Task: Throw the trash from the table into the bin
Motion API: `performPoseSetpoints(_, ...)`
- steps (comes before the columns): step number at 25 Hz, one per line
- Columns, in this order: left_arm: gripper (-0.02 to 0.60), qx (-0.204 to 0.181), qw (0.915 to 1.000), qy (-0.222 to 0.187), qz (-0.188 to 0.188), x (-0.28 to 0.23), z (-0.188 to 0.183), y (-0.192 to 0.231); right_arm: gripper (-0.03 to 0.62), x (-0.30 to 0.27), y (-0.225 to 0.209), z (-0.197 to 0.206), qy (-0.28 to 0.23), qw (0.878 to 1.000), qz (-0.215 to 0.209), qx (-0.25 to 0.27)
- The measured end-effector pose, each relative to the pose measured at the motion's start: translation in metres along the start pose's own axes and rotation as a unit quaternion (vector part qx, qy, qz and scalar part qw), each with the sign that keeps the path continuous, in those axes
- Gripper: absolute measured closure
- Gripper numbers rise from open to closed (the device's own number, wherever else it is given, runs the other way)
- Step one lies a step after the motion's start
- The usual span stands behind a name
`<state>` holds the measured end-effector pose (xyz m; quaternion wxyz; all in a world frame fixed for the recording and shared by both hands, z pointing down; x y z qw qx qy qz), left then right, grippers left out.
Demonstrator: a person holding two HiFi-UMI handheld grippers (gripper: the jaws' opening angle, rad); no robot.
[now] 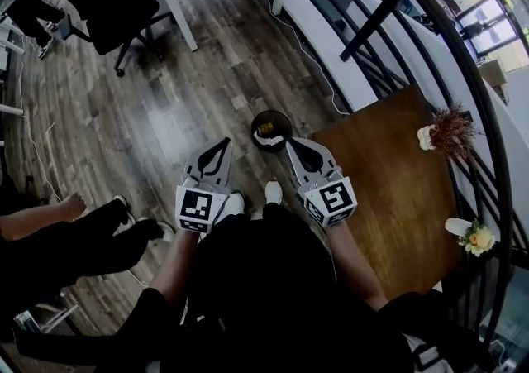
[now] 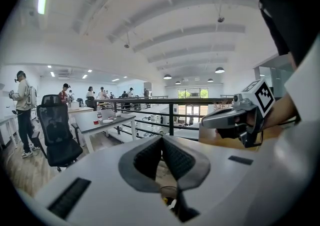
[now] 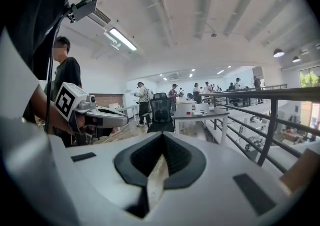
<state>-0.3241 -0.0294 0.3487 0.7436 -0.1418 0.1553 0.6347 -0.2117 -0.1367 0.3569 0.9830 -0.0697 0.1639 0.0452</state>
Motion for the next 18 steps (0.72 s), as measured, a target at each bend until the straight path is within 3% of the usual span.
performPoseSetpoints(9,0.571,0.001,0.9999,0.002,-0.011,0.026,0.004,-0.008,0.580,0.014,0.013,-0.004,-0.006,1.000,-0.008,-0.009)
performPoseSetpoints(14,0.571,0.009,0.9998,-0.004,-0.020,0.022,0.001,-0.007,0.580,0.011,0.012,-0.006,-0.003,1.000,-0.009,0.022)
performPoseSetpoints(18,0.571,0.002,0.9998,-0.005,-0.021,0.016,-0.007,-0.008,0.581,0.012,0.005,-0.006,-0.005,1.000,-0.012,0.015)
Point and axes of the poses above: the fingertips, and each gripper's own axes: x backward along the fingers, y to its left, z out of its underside, the point moved 2 cm from there along x, backward along the fingers, and after that the axes turned 6 degrees about y, right-handed, at the moved point
